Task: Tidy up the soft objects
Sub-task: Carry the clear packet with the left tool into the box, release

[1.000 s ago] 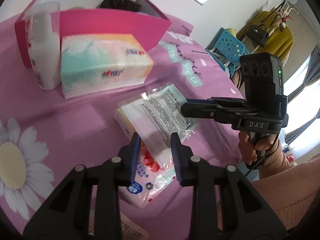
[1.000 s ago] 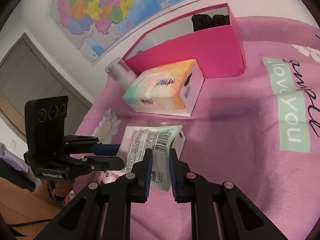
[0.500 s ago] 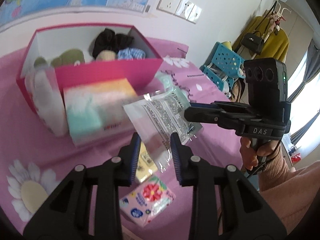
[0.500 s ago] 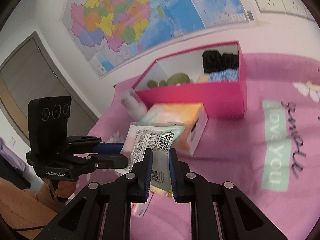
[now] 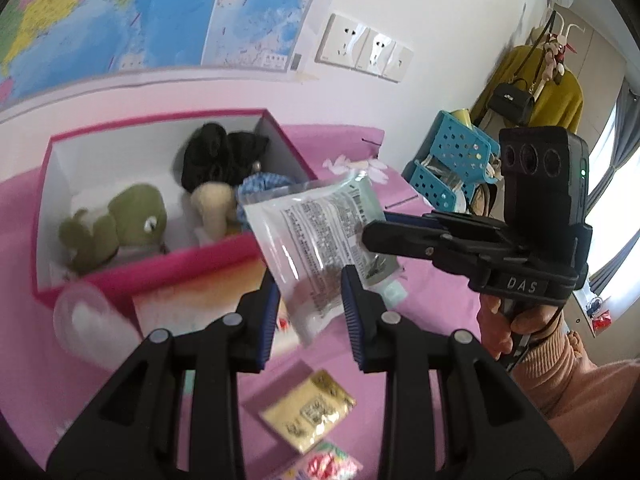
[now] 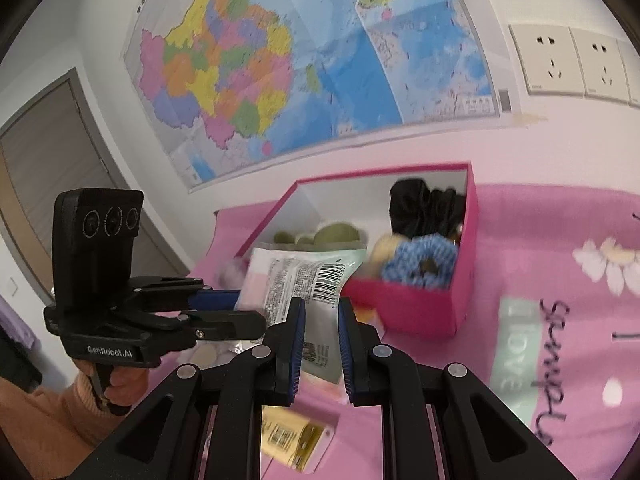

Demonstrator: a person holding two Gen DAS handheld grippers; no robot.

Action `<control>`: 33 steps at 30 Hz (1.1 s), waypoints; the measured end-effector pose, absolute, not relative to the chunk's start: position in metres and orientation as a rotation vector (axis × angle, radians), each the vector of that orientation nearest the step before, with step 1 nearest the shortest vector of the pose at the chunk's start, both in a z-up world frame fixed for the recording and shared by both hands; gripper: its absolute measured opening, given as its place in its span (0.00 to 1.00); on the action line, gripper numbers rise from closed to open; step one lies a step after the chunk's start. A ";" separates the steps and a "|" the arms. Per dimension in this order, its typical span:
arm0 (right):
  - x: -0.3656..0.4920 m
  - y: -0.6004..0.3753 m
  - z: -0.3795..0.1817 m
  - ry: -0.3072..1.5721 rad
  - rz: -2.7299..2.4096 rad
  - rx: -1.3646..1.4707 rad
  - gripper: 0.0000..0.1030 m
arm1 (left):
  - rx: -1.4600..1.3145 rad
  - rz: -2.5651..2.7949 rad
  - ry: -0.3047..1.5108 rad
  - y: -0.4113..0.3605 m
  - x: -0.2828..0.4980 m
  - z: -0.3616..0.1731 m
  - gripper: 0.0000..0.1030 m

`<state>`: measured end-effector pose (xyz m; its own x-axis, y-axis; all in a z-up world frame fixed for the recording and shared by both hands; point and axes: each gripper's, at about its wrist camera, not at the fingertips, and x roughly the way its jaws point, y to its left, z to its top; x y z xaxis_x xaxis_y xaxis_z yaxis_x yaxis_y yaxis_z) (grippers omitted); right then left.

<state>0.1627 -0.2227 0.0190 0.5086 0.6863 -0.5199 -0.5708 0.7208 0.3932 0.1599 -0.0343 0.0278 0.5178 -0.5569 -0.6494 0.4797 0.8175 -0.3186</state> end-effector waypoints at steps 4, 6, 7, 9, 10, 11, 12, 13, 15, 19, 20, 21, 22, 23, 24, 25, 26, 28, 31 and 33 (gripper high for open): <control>0.180 -0.219 0.024 0.690 0.745 0.167 0.15 | -0.110 -0.611 0.814 -0.037 0.180 0.033 0.32; 0.188 -0.220 0.025 0.685 0.738 0.171 0.15 | -0.117 -0.607 0.815 -0.037 0.190 0.035 0.32; 0.191 -0.221 0.026 0.686 0.739 0.176 0.15 | -0.123 -0.609 0.818 -0.037 0.194 0.036 0.32; 0.199 -0.222 0.027 0.683 0.734 0.190 0.15 | -0.134 -0.607 0.821 -0.037 0.201 0.037 0.32; 0.202 -0.222 0.027 0.682 0.730 0.189 0.15 | -0.142 -0.604 0.826 -0.037 0.207 0.036 0.32; 0.206 -0.222 0.027 0.680 0.724 0.189 0.15 | -0.146 -0.600 0.830 -0.037 0.211 0.036 0.32; 0.209 -0.222 0.027 0.680 0.720 0.192 0.15 | -0.148 -0.597 0.832 -0.038 0.214 0.035 0.32; 0.213 -0.222 0.026 0.682 0.717 0.193 0.15 | -0.150 -0.591 0.838 -0.039 0.219 0.034 0.32; 0.221 -0.223 0.024 0.688 0.705 0.192 0.15 | -0.155 -0.582 0.848 -0.041 0.227 0.031 0.32; 0.235 -0.222 0.020 0.701 0.679 0.179 0.15 | -0.173 -0.566 0.876 -0.044 0.243 0.024 0.32; 0.238 -0.221 0.018 0.705 0.672 0.177 0.15 | -0.174 -0.560 0.880 -0.044 0.246 0.023 0.32; 0.241 -0.221 0.017 0.707 0.667 0.176 0.15 | -0.175 -0.557 0.884 -0.044 0.249 0.021 0.32; 0.244 -0.222 0.016 0.712 0.660 0.176 0.15 | -0.173 -0.552 0.889 -0.046 0.252 0.020 0.32; 0.247 -0.222 0.015 0.715 0.655 0.174 0.15 | -0.173 -0.545 0.895 -0.046 0.255 0.018 0.32; 0.250 -0.221 0.014 0.718 0.646 0.169 0.15 | -0.172 -0.540 0.901 -0.047 0.258 0.017 0.32; 0.254 -0.221 0.012 0.724 0.638 0.165 0.15 | -0.165 -0.531 0.905 -0.048 0.261 0.015 0.32; 0.256 -0.221 0.011 0.729 0.635 0.163 0.15 | -0.163 -0.524 0.911 -0.049 0.263 0.013 0.32; 0.262 -0.221 0.009 0.736 0.619 0.154 0.15 | -0.161 -0.511 0.925 -0.049 0.269 0.009 0.32; 0.269 -0.221 0.007 0.747 0.597 0.146 0.15 | -0.161 -0.482 0.953 -0.048 0.276 0.000 0.32; 0.271 -0.220 0.005 0.749 0.561 0.121 0.15 | -0.162 -0.466 0.966 -0.046 0.279 -0.004 0.32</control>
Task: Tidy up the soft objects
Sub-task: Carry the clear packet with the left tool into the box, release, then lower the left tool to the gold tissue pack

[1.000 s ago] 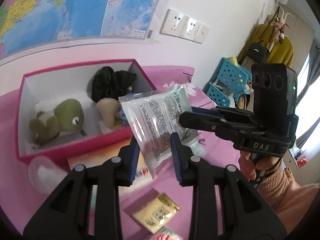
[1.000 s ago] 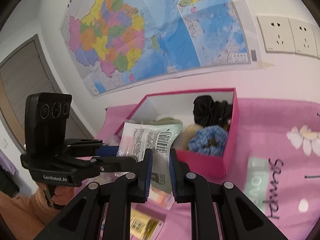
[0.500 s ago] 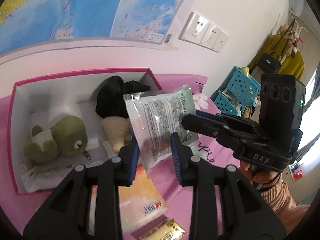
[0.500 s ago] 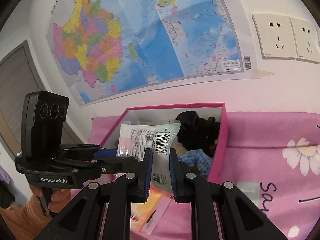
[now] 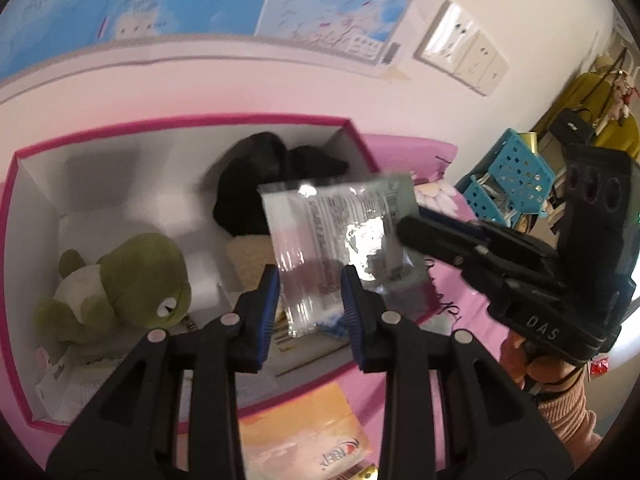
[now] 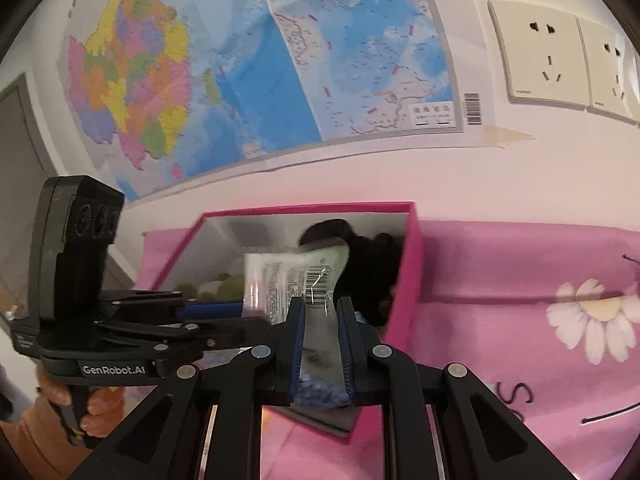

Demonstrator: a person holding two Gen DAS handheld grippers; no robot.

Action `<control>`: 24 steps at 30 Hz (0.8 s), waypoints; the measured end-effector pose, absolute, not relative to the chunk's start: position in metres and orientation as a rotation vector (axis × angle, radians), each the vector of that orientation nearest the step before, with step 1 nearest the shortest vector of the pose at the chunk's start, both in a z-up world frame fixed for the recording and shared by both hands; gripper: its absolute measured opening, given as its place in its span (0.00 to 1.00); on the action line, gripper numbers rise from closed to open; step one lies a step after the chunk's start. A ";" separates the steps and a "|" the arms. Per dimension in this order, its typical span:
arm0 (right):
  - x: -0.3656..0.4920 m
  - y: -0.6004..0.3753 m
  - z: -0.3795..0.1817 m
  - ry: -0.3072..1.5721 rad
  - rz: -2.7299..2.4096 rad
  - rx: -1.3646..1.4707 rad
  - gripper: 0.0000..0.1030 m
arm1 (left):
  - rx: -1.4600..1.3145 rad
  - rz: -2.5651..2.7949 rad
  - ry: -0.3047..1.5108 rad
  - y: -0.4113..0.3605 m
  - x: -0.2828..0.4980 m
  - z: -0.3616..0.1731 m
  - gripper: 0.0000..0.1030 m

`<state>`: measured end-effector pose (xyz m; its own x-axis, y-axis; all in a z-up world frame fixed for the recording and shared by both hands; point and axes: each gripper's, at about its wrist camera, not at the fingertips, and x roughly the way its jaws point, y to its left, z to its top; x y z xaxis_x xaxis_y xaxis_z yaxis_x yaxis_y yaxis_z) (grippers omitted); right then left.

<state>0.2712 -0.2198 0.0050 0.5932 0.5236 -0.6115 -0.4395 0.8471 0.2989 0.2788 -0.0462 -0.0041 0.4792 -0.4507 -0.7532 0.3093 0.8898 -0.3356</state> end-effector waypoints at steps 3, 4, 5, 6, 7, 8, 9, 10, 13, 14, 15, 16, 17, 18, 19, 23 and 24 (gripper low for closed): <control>0.274 -0.221 0.004 0.747 0.522 0.109 0.16 | -0.131 -0.437 0.963 -0.046 0.277 -0.008 0.32; 0.273 -0.222 0.005 0.743 0.507 0.102 0.17 | -0.125 -0.434 0.961 -0.046 0.277 -0.008 0.32; 0.272 -0.221 0.005 0.740 0.504 0.097 0.17 | -0.120 -0.439 0.962 -0.047 0.275 -0.008 0.32; 0.271 -0.221 0.005 0.739 0.509 0.094 0.17 | -0.119 -0.443 0.962 -0.047 0.274 -0.008 0.32; 0.270 -0.220 0.006 0.739 0.510 0.092 0.17 | -0.118 -0.448 0.958 -0.047 0.271 -0.008 0.32; 0.268 -0.219 0.007 0.737 0.513 0.086 0.17 | -0.116 -0.449 0.955 -0.047 0.270 -0.007 0.32; 0.266 -0.217 0.007 0.735 0.519 0.077 0.17 | -0.112 -0.450 0.947 -0.047 0.267 -0.006 0.32; 0.263 -0.217 0.007 0.734 0.522 0.072 0.18 | -0.106 -0.453 0.933 -0.046 0.262 -0.004 0.32; 0.255 -0.215 0.007 0.735 0.539 0.067 0.22 | -0.105 -0.469 0.897 -0.043 0.249 0.003 0.32; 0.251 -0.216 0.007 0.732 0.548 0.070 0.23 | -0.101 -0.479 0.878 -0.042 0.240 0.006 0.32; 0.246 -0.217 0.008 0.730 0.562 0.073 0.23 | -0.099 -0.481 0.868 -0.041 0.235 0.009 0.32; 0.241 -0.218 0.009 0.728 0.578 0.082 0.25 | -0.094 -0.497 0.846 -0.038 0.223 0.012 0.32; 0.236 -0.219 0.010 0.725 0.592 0.090 0.27 | -0.095 -0.515 0.831 -0.036 0.214 0.015 0.32; 0.231 -0.220 0.011 0.724 0.611 0.098 0.28 | -0.096 -0.521 0.822 -0.034 0.208 0.017 0.32; 0.223 -0.222 0.012 0.720 0.632 0.104 0.30 | -0.090 -0.534 0.799 -0.031 0.194 0.020 0.32; 0.194 -0.227 0.011 0.721 0.716 0.135 0.37 | -0.079 -0.578 0.753 -0.023 0.160 0.023 0.38; 0.187 -0.227 0.010 0.726 0.733 0.138 0.37 | -0.077 -0.592 0.747 -0.021 0.148 0.021 0.39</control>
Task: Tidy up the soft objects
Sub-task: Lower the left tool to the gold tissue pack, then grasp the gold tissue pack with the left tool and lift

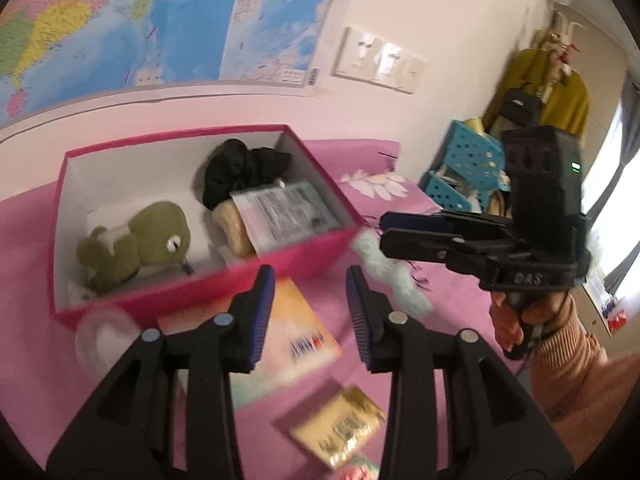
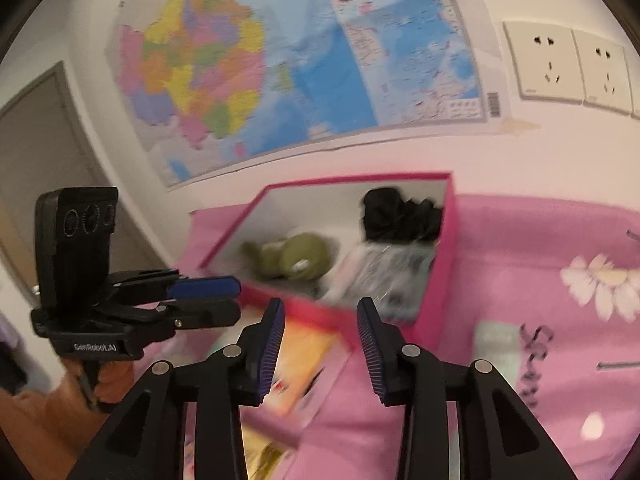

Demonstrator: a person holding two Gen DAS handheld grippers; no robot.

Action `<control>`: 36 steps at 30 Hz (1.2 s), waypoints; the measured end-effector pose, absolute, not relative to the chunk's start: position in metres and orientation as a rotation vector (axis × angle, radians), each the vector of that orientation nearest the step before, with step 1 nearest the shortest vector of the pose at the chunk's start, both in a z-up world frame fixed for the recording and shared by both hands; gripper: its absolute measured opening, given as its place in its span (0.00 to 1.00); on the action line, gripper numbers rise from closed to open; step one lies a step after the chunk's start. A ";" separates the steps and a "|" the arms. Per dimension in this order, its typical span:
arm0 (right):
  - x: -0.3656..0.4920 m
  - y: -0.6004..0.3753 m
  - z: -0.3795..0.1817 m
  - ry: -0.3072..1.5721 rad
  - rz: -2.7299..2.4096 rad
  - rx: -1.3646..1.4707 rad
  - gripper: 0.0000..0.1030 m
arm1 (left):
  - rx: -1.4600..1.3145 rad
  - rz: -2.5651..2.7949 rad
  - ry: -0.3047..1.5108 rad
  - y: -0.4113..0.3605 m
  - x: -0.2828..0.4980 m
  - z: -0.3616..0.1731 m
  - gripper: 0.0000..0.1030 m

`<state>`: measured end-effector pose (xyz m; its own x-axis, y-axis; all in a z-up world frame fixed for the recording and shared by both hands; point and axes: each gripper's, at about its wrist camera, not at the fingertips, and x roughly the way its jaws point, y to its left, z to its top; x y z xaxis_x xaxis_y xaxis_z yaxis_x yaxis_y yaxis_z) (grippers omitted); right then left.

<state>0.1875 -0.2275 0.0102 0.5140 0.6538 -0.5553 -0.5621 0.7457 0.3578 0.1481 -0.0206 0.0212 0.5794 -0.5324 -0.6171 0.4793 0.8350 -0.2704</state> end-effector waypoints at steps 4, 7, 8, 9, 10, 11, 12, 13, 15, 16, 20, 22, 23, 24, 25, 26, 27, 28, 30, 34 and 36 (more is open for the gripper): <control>0.160 -0.224 0.001 0.760 0.782 0.123 0.38 | -0.071 -0.589 0.758 -0.012 0.119 0.011 0.46; 0.143 -0.220 -0.010 0.790 0.803 0.125 0.40 | -0.079 -0.555 0.785 -0.007 0.106 -0.003 0.50; 0.139 -0.219 -0.015 0.802 0.803 0.122 0.42 | -0.083 -0.547 0.803 -0.005 0.102 -0.010 0.50; 0.135 -0.217 -0.021 0.817 0.801 0.122 0.42 | -0.097 -0.542 0.822 -0.002 0.099 -0.017 0.50; 0.131 -0.215 -0.026 0.833 0.801 0.123 0.42 | -0.105 -0.543 0.835 -0.001 0.098 -0.021 0.50; 0.128 -0.213 -0.033 0.850 0.803 0.124 0.42 | -0.113 -0.540 0.853 0.000 0.095 -0.028 0.50; 0.127 -0.212 -0.038 0.864 0.803 0.128 0.42 | -0.118 -0.534 0.869 0.001 0.093 -0.034 0.50; 0.125 -0.211 -0.044 0.880 0.802 0.134 0.42 | -0.123 -0.533 0.883 0.001 0.090 -0.040 0.50; 0.121 -0.209 -0.057 0.913 0.800 0.147 0.42 | -0.125 -0.520 0.898 0.001 0.086 -0.047 0.50; 0.120 -0.207 -0.063 0.932 0.794 0.153 0.42 | -0.127 -0.517 0.913 -0.001 0.085 -0.052 0.50; 0.116 -0.206 -0.079 0.972 0.787 0.177 0.42 | -0.142 -0.532 0.960 -0.007 0.080 -0.067 0.50; 0.113 -0.206 -0.085 0.982 0.781 0.184 0.42 | -0.147 -0.543 0.979 -0.009 0.079 -0.072 0.50; 0.113 -0.206 -0.087 0.987 0.783 0.191 0.42 | -0.151 -0.546 0.986 -0.010 0.078 -0.075 0.50; 0.113 -0.206 -0.088 0.989 0.784 0.196 0.42 | -0.157 -0.551 0.992 -0.010 0.077 -0.076 0.50; 0.113 -0.206 -0.089 0.991 0.784 0.200 0.42 | -0.165 -0.559 0.995 -0.011 0.076 -0.077 0.50; 0.113 -0.206 -0.090 0.994 0.784 0.203 0.42 | -0.171 -0.564 0.998 -0.011 0.075 -0.078 0.50; 0.112 -0.205 -0.091 0.994 0.784 0.207 0.42 | -0.179 -0.571 1.005 -0.012 0.075 -0.079 0.50; 0.112 -0.205 -0.092 0.997 0.786 0.211 0.42 | -0.179 -0.573 1.008 -0.013 0.075 -0.080 0.48; 0.112 -0.203 -0.094 1.004 0.791 0.216 0.42 | -0.180 -0.578 1.013 -0.014 0.075 -0.080 0.44; 0.110 -0.199 -0.094 1.004 0.802 0.222 0.42 | -0.189 -0.582 1.029 -0.017 0.075 -0.083 0.40; 0.110 -0.199 -0.095 1.004 0.803 0.228 0.42 | -0.193 -0.579 1.034 -0.018 0.076 -0.085 0.40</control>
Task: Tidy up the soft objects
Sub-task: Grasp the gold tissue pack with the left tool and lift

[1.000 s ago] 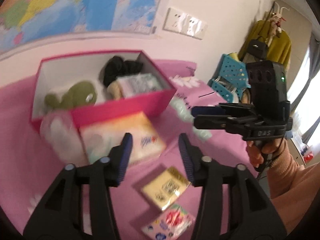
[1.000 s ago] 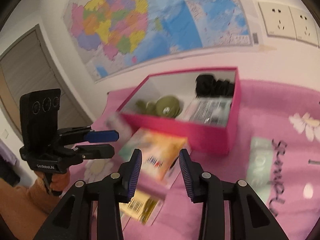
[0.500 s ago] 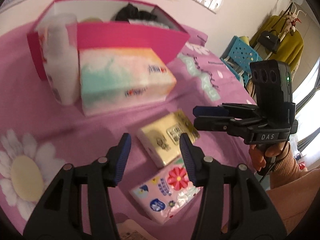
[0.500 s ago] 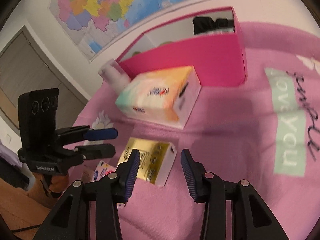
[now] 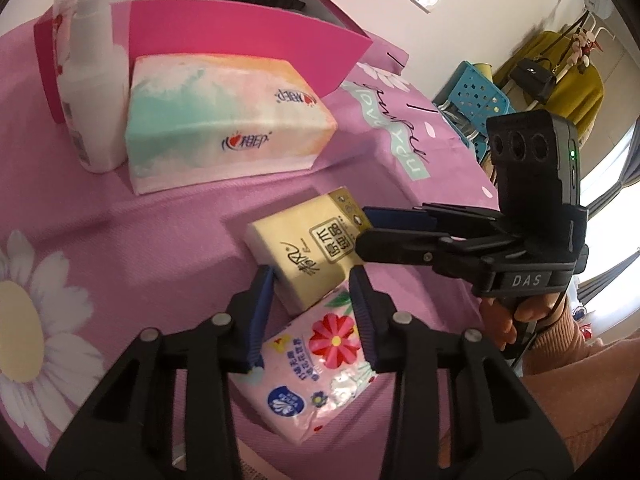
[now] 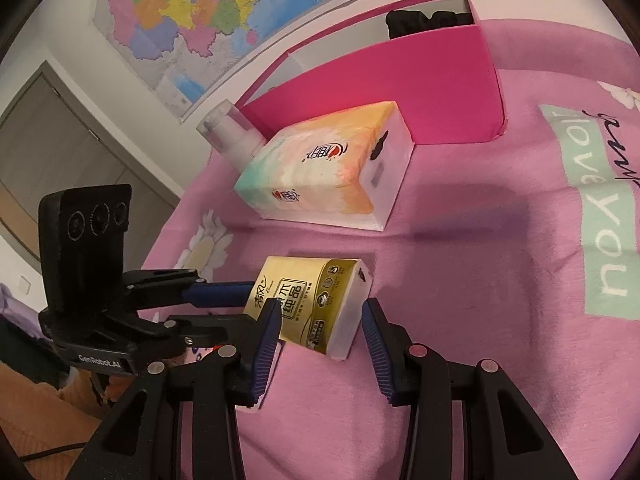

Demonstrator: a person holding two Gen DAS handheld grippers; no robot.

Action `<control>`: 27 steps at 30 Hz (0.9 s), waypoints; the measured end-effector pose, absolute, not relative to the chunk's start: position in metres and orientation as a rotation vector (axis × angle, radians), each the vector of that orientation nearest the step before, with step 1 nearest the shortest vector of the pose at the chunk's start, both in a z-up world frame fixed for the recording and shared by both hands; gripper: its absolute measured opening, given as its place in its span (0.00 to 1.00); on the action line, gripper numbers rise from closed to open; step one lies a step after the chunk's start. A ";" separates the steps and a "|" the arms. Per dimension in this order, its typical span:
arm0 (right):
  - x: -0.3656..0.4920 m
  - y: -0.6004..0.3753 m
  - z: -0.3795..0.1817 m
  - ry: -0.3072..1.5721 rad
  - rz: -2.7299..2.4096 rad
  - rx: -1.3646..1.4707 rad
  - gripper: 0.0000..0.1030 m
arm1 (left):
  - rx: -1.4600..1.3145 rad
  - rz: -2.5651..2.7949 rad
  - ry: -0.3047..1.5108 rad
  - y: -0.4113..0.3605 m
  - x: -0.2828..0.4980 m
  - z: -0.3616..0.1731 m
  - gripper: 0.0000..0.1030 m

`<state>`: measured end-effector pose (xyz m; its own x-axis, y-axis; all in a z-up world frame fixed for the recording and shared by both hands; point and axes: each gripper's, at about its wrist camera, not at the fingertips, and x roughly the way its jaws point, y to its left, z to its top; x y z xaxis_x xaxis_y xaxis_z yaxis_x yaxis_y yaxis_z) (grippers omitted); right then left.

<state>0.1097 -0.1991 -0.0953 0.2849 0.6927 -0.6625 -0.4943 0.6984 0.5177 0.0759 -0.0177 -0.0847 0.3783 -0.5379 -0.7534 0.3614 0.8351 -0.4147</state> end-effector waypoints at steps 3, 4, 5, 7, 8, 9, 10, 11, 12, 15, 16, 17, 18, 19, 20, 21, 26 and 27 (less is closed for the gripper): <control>0.109 -0.197 -0.096 1.005 0.804 0.230 0.42 | -0.197 -0.575 1.036 -0.017 0.076 -0.085 0.40; 0.108 -0.196 -0.096 1.005 0.804 0.228 0.41 | -0.200 -0.576 1.034 -0.017 0.076 -0.085 0.40; 0.108 -0.196 -0.096 1.005 0.805 0.227 0.40 | -0.203 -0.577 1.034 -0.017 0.076 -0.085 0.38; 0.108 -0.195 -0.096 1.005 0.803 0.228 0.38 | -0.207 -0.572 1.034 -0.016 0.076 -0.085 0.35; 0.108 -0.195 -0.096 1.005 0.801 0.225 0.38 | -0.209 -0.572 1.033 -0.016 0.076 -0.085 0.35; 0.108 -0.195 -0.095 1.005 0.798 0.221 0.37 | -0.212 -0.572 1.033 -0.015 0.077 -0.085 0.34; 0.108 -0.196 -0.095 1.005 0.795 0.219 0.35 | -0.214 -0.570 1.032 -0.015 0.077 -0.085 0.34; 0.107 -0.197 -0.095 1.005 0.795 0.218 0.34 | -0.215 -0.572 1.030 -0.014 0.077 -0.084 0.34; 0.107 -0.197 -0.094 1.005 0.794 0.217 0.33 | -0.218 -0.575 1.027 -0.014 0.077 -0.084 0.34; 0.105 -0.197 -0.093 1.003 0.790 0.217 0.33 | -0.219 -0.571 1.021 -0.014 0.076 -0.081 0.34; 0.105 -0.197 -0.092 1.001 0.791 0.215 0.33 | -0.222 -0.573 1.020 -0.013 0.076 -0.080 0.34; 0.104 -0.197 -0.091 0.999 0.790 0.214 0.33 | -0.225 -0.572 1.017 -0.013 0.076 -0.079 0.34; 0.104 -0.197 -0.089 0.994 0.791 0.215 0.33 | -0.223 -0.572 1.011 -0.013 0.075 -0.077 0.34; 0.103 -0.197 -0.087 0.989 0.793 0.217 0.33 | -0.223 -0.573 1.006 -0.011 0.073 -0.076 0.34; 0.102 -0.197 -0.085 0.983 0.792 0.217 0.33 | -0.223 -0.574 0.999 -0.011 0.072 -0.073 0.34; 0.101 -0.197 -0.082 0.975 0.793 0.216 0.33 | -0.218 -0.574 0.991 -0.011 0.071 -0.070 0.34; 0.099 -0.198 -0.068 0.937 0.796 0.212 0.33 | -0.209 -0.574 0.955 -0.010 0.069 -0.059 0.34; 0.098 -0.198 -0.066 0.931 0.796 0.213 0.33 | -0.208 -0.575 0.949 -0.010 0.068 -0.057 0.34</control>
<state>0.0985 -0.1977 -0.0662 0.3418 0.6933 -0.6345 -0.5188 0.7021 0.4877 0.0683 -0.0103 -0.0567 0.4472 -0.5489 -0.7062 0.3716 0.8322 -0.4115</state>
